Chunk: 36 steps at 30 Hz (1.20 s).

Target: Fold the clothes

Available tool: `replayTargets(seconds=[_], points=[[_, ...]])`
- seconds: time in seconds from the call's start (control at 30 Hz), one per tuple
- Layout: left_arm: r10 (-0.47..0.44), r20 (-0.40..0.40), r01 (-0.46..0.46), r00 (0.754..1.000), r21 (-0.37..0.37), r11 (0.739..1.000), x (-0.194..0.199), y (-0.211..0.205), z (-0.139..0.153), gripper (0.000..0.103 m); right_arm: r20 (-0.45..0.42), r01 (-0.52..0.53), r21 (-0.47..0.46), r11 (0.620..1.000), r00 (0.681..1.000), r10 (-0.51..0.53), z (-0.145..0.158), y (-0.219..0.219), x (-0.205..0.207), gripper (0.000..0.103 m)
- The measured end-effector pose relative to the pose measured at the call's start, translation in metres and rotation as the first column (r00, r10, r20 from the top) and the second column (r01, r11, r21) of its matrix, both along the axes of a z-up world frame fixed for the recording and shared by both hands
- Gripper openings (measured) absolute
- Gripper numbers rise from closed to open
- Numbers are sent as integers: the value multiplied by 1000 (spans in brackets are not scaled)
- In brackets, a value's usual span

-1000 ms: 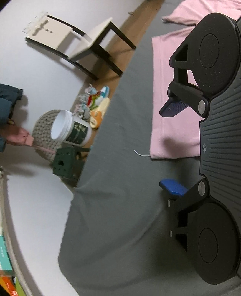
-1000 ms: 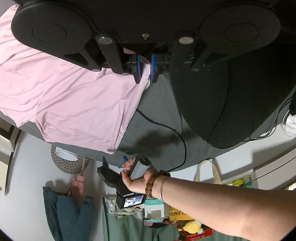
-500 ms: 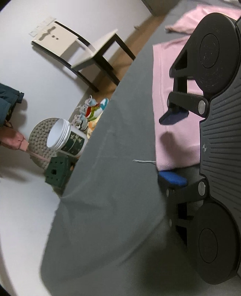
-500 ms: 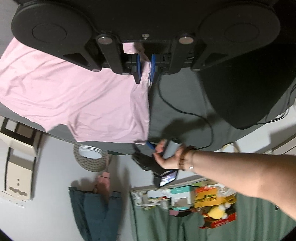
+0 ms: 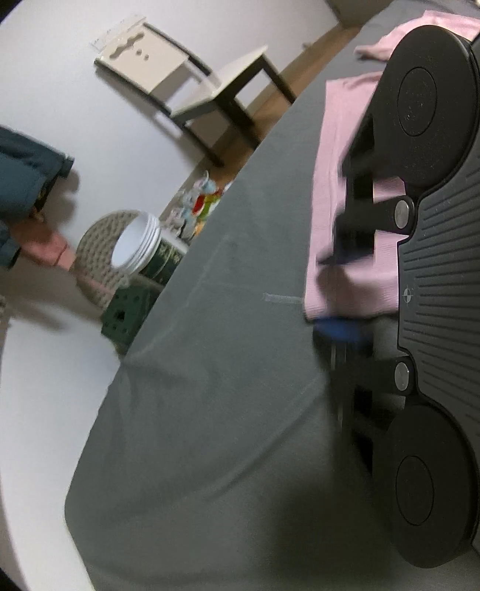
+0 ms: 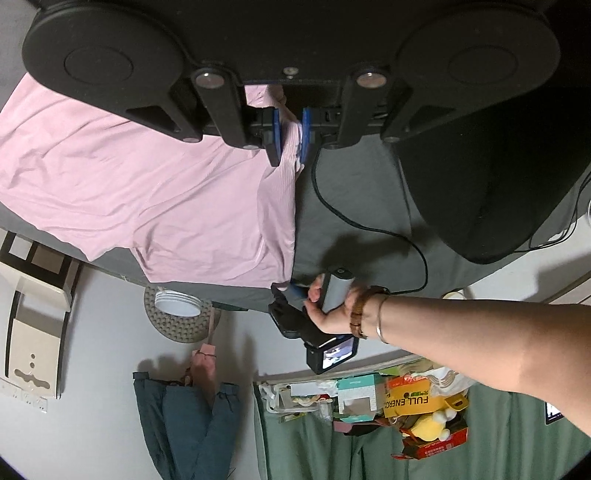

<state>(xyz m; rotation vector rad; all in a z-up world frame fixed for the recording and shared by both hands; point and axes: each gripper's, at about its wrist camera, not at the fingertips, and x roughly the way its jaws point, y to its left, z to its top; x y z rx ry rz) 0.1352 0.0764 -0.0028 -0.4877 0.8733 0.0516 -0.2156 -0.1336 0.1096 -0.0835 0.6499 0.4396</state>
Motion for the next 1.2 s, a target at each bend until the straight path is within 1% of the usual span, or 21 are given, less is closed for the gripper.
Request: replayTargets(seconds=[0.03,0.13,0.2,0.23,0.27,0.33,0.4,0.47,0.53,0.6,0.7,0.73,0.8,0.9,1.03,1.13,1.2], points=[[11,-2,-11,1000,-8,1000,-2,-3,-3,8,-2,-2,0,1000,1000,2,0,1,0,11],[42,10,-42,999,18,999,-4,-11,-2,5,-6,-13,-11,1000,1000,12,-1,3,1,11],[71,14,-71,997,14,997,-3,-12,-1,5,-3,-19,-22,1000,1000,19,-2,4,1,11],[86,14,-87,996,14,996,-3,-11,1,5,-1,-21,-25,999,1000,21,-3,5,1,11],[92,13,-92,996,-3,996,-1,-10,4,4,3,-20,-22,1000,1000,20,-3,5,1,11],[83,23,-83,996,-1,997,0,-10,14,4,15,-8,-4,1000,1000,8,-1,2,-1,11],[57,42,-58,997,2,998,2,-10,29,4,26,10,24,1000,1000,-11,0,-4,-4,11],[23,73,-23,997,-2,1000,5,-15,50,4,22,36,74,997,999,-38,1,-15,-4,11],[-22,112,24,994,-16,1000,8,-26,75,4,-3,76,141,987,997,-76,1,-31,-3,11],[-71,146,75,987,-19,997,13,-45,98,4,-41,120,216,969,993,-113,-1,-49,-2,11],[-143,198,153,970,-37,988,21,-87,127,4,-111,203,341,918,978,-175,-6,-80,-3,11],[-168,214,180,962,-36,983,24,-104,134,4,-130,232,368,900,972,-197,-8,-91,-5,11],[-219,241,233,946,-31,972,29,-141,147,4,-146,285,379,880,958,-247,-10,-108,-10,11],[-295,263,310,919,-16,951,37,-205,157,4,-162,342,360,868,939,-303,-16,-129,-19,11],[-380,263,386,887,27,922,44,-284,147,4,-236,411,372,832,909,-343,-36,-152,-22,11],[-424,231,425,875,49,904,48,-338,127,4,-292,454,389,802,886,-360,-51,-167,-24,11],[-448,213,443,868,72,893,47,-365,116,4,-326,481,398,781,870,-370,-62,-177,-25,11]])
